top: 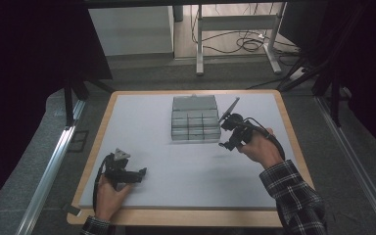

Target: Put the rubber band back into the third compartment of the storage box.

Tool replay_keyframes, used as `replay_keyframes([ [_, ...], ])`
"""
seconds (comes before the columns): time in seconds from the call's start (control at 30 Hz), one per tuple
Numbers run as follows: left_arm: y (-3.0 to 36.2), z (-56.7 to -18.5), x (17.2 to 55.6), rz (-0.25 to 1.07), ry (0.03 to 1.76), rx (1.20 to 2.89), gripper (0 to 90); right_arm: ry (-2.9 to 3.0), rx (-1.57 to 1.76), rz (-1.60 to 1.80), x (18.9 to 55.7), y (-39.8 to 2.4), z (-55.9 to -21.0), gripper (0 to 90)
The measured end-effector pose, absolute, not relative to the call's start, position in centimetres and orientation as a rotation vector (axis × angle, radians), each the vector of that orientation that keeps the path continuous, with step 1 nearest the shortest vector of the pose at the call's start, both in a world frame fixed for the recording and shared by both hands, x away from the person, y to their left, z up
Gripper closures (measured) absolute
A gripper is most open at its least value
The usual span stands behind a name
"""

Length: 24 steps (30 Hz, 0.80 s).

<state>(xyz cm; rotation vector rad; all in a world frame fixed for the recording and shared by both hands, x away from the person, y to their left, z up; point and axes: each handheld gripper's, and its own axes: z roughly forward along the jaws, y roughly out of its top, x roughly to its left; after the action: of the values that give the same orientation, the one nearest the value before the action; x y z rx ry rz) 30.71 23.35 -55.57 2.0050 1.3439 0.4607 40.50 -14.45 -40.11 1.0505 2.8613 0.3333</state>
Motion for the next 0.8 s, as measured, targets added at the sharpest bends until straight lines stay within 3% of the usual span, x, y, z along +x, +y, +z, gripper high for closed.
replay_keyframes([
  [0.8,23.4,-55.6,30.7,0.46,1.344,2.004,1.8,2.767,1.064,0.463,42.6,-13.5,-38.4,88.3],
])
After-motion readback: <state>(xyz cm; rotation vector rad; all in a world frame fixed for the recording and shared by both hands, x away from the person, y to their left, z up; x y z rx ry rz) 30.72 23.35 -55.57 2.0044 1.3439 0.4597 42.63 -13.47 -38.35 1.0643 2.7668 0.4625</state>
